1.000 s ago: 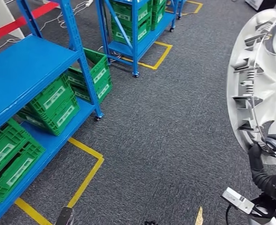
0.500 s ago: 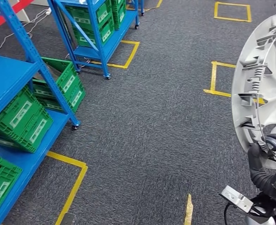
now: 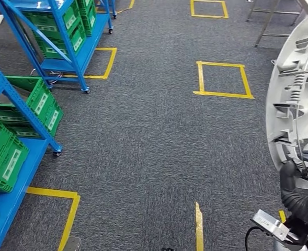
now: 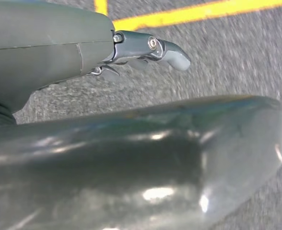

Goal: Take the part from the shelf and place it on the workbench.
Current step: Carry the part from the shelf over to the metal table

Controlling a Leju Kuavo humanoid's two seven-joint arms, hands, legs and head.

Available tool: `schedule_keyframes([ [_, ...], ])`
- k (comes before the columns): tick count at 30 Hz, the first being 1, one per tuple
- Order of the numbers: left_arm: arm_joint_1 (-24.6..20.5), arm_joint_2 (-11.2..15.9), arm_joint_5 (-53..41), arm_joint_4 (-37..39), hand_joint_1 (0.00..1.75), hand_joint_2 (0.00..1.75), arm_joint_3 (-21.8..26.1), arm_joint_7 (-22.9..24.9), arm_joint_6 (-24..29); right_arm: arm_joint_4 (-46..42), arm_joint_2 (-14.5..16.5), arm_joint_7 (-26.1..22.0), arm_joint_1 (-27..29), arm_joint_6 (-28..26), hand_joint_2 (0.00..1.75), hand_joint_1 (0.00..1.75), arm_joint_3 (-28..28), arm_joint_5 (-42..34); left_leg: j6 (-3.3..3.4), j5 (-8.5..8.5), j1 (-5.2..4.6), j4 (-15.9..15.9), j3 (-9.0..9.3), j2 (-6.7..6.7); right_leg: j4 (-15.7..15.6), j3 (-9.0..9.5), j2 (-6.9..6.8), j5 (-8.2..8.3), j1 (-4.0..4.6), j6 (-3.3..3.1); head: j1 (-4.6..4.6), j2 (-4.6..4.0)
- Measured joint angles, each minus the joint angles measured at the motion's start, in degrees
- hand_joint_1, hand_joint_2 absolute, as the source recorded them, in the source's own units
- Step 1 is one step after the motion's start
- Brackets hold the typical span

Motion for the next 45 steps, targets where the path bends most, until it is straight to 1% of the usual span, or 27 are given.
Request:
schedule_keyframes([
  [1,-0.07,0.03,-0.03,0.0,0.0,0.0,-0.07,-0.01,-0.05,0.0,0.0,0.0,0.01,0.0,1.75,1.75,0.13,-0.07,-0.01,-0.03,-0.04,0.01,0.01,0.84,-1.62,1.16,-0.29,1.12,0.01,0.0,0.02,0.0],
  [2,-0.16,0.04,-0.05,0.0,0.0,0.0,-0.15,-0.02,-0.09,0.0,0.0,0.0,-0.01,0.0,1.75,1.75,0.22,-0.07,-0.08,-0.08,-0.07,0.03,0.07,1.57,-5.28,3.43,-0.99,2.87,0.05,-0.08,0.02,0.0],
  [4,-0.33,0.08,-0.08,0.0,0.0,0.0,-0.25,-0.03,-0.1,-0.01,0.01,0.0,-0.11,0.0,1.75,1.75,0.38,-0.05,-0.38,-0.27,-0.3,0.15,0.21,2.76,-13.13,8.12,-3.46,5.19,0.41,-0.51,0.01,0.0],
  [5,-0.39,0.12,-0.09,0.0,0.0,0.0,-0.27,-0.03,-0.09,-0.03,0.02,0.0,-0.17,0.0,1.75,1.75,0.43,-0.05,-0.62,-0.35,-0.45,0.23,0.26,3.25,-15.37,9.47,-4.26,5.61,0.63,-0.84,0.01,0.0],
  [6,-0.43,0.15,-0.09,0.0,0.0,0.0,-0.27,-0.03,-0.08,-0.04,0.03,0.0,-0.2,0.0,1.75,1.75,0.46,-0.05,-0.85,-0.38,-0.57,0.29,0.31,3.73,-16.14,9.89,-4.45,5.54,0.85,-1.18,0.0,0.0],
  [8,-0.56,0.16,-0.1,-0.01,0.0,0.0,-0.3,-0.03,-0.04,-0.07,0.05,0.01,-0.15,0.0,1.75,1.75,0.49,-0.03,-1.38,-0.54,-0.51,0.37,0.38,4.45,-16.21,9.78,-3.15,5.87,0.88,-1.9,0.04,0.0],
  [10,-0.78,0.15,-0.09,-0.02,0.0,0.0,-0.32,-0.03,-0.02,-0.07,0.09,0.02,-0.13,0.0,1.75,1.75,0.51,0.03,-1.98,-2.11,-0.2,2.18,-0.2,2.37,-16.46,9.7,-1.94,6.26,0.65,-2.59,-0.06,0.0],
  [12,-0.83,0.16,-0.08,-0.02,0.0,0.0,-0.32,-0.03,-0.01,-0.07,0.14,0.02,-0.16,0.0,1.75,1.75,0.6,0.08,-2.37,-5.83,0.05,8.44,-2.72,-0.8,-16.57,9.64,-0.7,6.52,0.51,-3.07,-0.25,0.0],
  [14,-0.63,0.14,-0.08,-0.02,0.0,0.0,-0.32,-0.03,0.0,-0.07,0.2,0.02,-0.15,0.0,1.75,1.75,0.7,0.09,-2.51,-8.8,0.11,15.85,-5.95,-1.71,-16.52,9.53,0.84,6.62,0.57,-3.26,-0.29,0.0],
  [15,-0.54,0.13,-0.09,-0.02,0.0,0.0,-0.32,-0.03,0.0,-0.07,0.23,0.02,-0.13,0.0,1.75,1.75,0.74,0.09,-2.5,-8.75,0.12,17.36,-6.65,-1.79,-16.46,9.5,1.73,6.65,0.6,-3.29,-0.28,0.0],
  [17,-0.54,0.14,-0.09,-0.02,0.0,0.0,-0.32,-0.03,0.02,-0.07,0.27,0.02,-0.12,0.0,1.75,1.75,0.74,0.09,-2.32,-5.35,0.19,13.52,-5.0,-2.3,-16.25,9.53,3.48,6.68,0.59,-3.26,-0.3,0.0],
  [19,-0.58,0.23,-0.08,-0.02,0.0,0.0,-0.32,-0.03,0.05,-0.07,0.32,0.02,-0.16,0.0,1.75,1.75,0.75,0.08,-2.03,-1.5,0.45,5.89,-1.73,-4.71,-15.81,9.38,5.15,6.62,0.56,-3.01,-0.28,0.0],
  [21,-0.63,0.3,-0.08,-0.02,0.0,0.0,-0.32,-0.03,0.08,-0.07,0.38,0.01,-0.18,-0.01,1.75,1.75,0.76,0.09,-1.88,-0.59,0.55,1.97,-0.13,-6.53,-15.41,8.7,6.65,6.79,0.43,-2.34,-0.27,0.0],
  [23,-0.75,0.24,-0.08,-0.02,0.0,0.0,-0.33,-0.03,0.09,-0.08,0.41,0.0,-0.06,-0.03,1.75,1.75,0.78,0.11,-1.57,-0.71,0.4,1.45,-0.04,-5.76,-15.5,7.91,7.9,7.21,0.17,-1.49,-0.27,0.0],
  [24,-0.83,0.21,-0.08,-0.02,0.0,0.0,-0.33,-0.03,0.09,-0.08,0.42,0.01,0.05,-0.04,1.75,1.75,0.79,0.1,-1.24,-0.47,0.42,1.17,-0.04,-5.04,-15.37,7.48,7.38,7.11,0.14,-1.2,-0.22,0.0],
  [26,-0.95,0.21,-0.08,-0.02,0.0,0.0,-0.34,-0.03,0.09,-0.08,0.43,0.02,0.02,-0.04,1.75,1.75,0.84,0.07,-0.54,0.02,0.49,0.57,-0.1,-3.46,-12.37,5.58,4.13,5.15,0.32,-0.79,0.15,0.0],
  [27,-0.91,0.26,-0.08,-0.02,0.0,0.0,-0.34,-0.03,0.09,-0.07,0.44,0.02,-0.01,-0.04,1.75,1.75,0.9,0.06,-0.38,0.12,0.43,0.48,-0.2,-2.65,-9.06,4.02,2.05,3.33,0.39,-0.68,0.34,0.0],
  [28,-0.82,0.3,-0.08,-0.02,0.0,0.0,-0.34,-0.02,0.09,-0.06,0.44,0.02,-0.08,-0.04,1.75,1.75,0.95,0.08,-0.31,0.15,0.35,0.48,-0.31,-1.83,-4.98,2.16,0.86,1.41,0.4,-0.5,0.52,0.0],
  [30,-0.71,0.31,-0.08,-0.02,0.0,0.0,-0.35,0.09,0.08,0.01,0.44,0.01,-0.09,-0.04,1.75,1.75,1.02,0.21,-0.31,0.15,0.27,0.51,-0.42,-0.07,0.84,-0.31,0.16,-0.45,0.33,-0.22,0.61,0.0],
  [31,-0.79,0.3,-0.08,-0.02,0.0,0.0,-0.36,0.17,0.08,0.05,0.44,0.0,-0.1,-0.04,1.75,1.75,1.03,0.3,-0.32,0.14,0.26,0.52,-0.44,0.78,0.73,-0.01,-0.01,0.15,0.3,-0.14,0.65,0.0],
  [32,-0.95,0.27,-0.08,-0.02,0.0,0.0,-0.36,0.27,0.07,0.09,0.44,0.0,-0.12,-0.04,1.75,1.75,1.02,0.37,-0.37,0.11,0.27,0.52,-0.4,1.56,-1.9,1.6,-0.36,1.71,0.28,-0.12,0.68,0.0],
  [34,-1.32,0.25,-0.07,-0.02,0.0,0.0,-0.37,0.48,0.07,0.14,0.44,0.01,-0.28,-0.04,1.75,1.75,1.01,0.38,-0.65,-0.05,0.14,0.58,-0.28,2.82,-10.43,6.56,-2.51,4.88,0.49,-0.3,0.78,0.0],
  [36,-1.66,0.3,-0.04,-0.02,0.0,0.0,-0.37,0.78,0.07,0.33,0.44,0.01,-0.68,-0.04,1.75,1.75,0.99,0.31,-1.18,-0.17,-0.16,0.72,-0.21,3.79,-15.31,9.31,-4.01,5.94,0.86,-0.94,0.76,0.0],
  [39,-2.32,0.26,0.03,-0.05,0.0,0.0,-0.37,1.38,0.08,0.79,0.44,0.02,-1.17,-0.04,1.75,1.75,0.77,0.05,-1.97,-0.28,-0.15,0.82,-0.09,4.94,-15.83,9.22,-2.62,6.2,1.01,-2.06,0.74,0.0],
  [41,-2.91,0.22,0.27,-0.09,0.0,0.0,-0.37,2.0,0.15,1.27,0.44,0.04,-1.83,-0.04,1.75,1.75,0.62,-0.1,-2.45,-2.09,0.1,3.07,-0.92,2.9,-16.12,9.21,-1.39,6.62,0.8,-2.84,0.56,0.0],
  [43,-3.29,0.2,0.55,-0.11,0.0,0.0,-0.37,2.8,0.26,2.18,0.44,0.07,-2.84,-0.04,1.75,1.75,0.57,-0.14,-2.67,-5.73,0.24,9.8,-3.77,-0.38,-16.21,9.18,-0.02,6.86,0.72,-3.34,0.27,0.0],
  [45,-3.33,0.15,0.73,-0.11,0.0,0.0,-0.37,3.31,0.32,3.14,0.44,0.08,-3.4,-0.03,1.75,1.75,0.52,-0.11,-2.62,-7.9,0.24,16.41,-6.82,-1.61,-16.16,9.14,1.61,6.94,0.86,-3.55,0.21,0.0],
])
